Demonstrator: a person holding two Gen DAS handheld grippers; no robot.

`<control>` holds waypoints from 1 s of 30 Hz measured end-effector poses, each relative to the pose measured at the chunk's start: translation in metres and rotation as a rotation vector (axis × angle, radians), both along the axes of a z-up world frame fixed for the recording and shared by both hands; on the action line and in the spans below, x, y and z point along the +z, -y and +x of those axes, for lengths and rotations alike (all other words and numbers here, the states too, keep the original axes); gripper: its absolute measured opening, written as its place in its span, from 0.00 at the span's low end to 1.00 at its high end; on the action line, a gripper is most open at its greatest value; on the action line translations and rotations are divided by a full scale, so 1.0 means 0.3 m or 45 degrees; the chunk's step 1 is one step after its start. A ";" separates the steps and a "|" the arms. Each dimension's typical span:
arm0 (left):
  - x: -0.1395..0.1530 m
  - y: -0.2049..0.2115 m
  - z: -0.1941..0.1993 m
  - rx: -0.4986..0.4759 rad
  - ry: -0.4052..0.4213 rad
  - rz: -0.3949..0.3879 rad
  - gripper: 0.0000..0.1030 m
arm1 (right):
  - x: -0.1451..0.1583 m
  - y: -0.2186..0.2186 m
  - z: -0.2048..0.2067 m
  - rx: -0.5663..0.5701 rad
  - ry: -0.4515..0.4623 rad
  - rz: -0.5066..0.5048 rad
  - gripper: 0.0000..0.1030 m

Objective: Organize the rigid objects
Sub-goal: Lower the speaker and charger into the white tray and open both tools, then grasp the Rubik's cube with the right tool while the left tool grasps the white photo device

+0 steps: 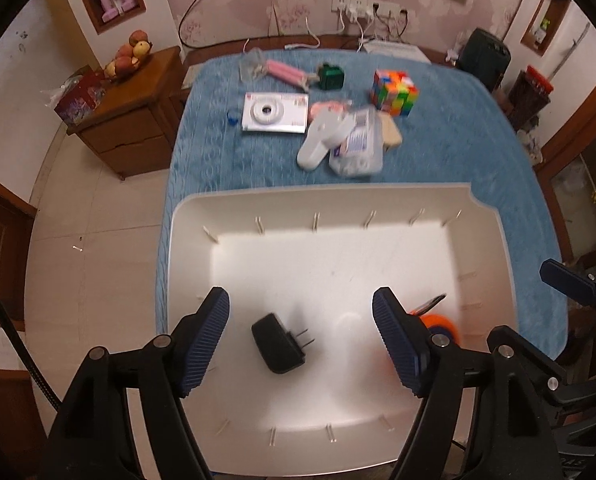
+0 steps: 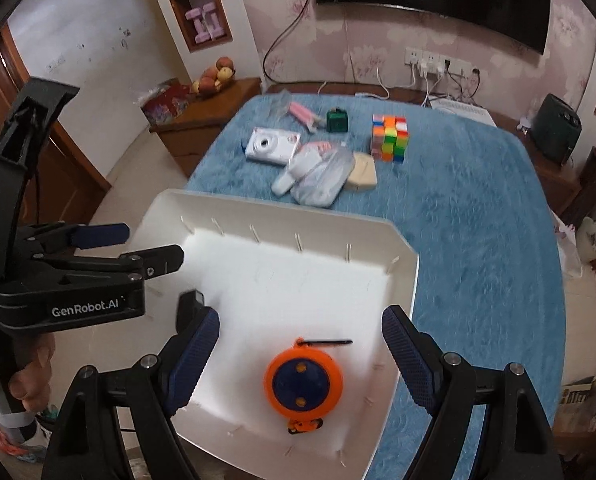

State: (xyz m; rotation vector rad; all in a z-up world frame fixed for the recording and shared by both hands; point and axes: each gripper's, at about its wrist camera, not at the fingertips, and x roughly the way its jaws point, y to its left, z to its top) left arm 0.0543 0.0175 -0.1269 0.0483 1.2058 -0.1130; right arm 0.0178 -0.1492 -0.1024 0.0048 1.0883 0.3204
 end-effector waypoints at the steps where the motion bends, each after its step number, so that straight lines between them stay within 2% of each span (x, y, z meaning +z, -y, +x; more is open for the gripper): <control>1: 0.017 0.000 0.005 0.003 0.015 -0.006 0.75 | 0.009 0.004 0.006 -0.005 -0.002 0.013 0.82; 8: 0.107 -0.016 0.060 0.023 0.088 -0.038 0.75 | 0.070 0.031 0.058 -0.059 0.058 -0.002 0.82; 16: 0.168 -0.063 0.153 0.066 0.155 -0.067 0.76 | 0.062 0.056 0.146 -0.120 0.043 0.028 0.82; 24: 0.150 -0.118 0.275 0.094 0.153 -0.040 0.76 | 0.029 0.069 0.259 -0.198 0.009 0.042 0.82; 30: 0.095 -0.145 0.395 0.122 0.060 -0.069 0.79 | 0.000 0.097 0.383 -0.261 -0.016 0.045 0.82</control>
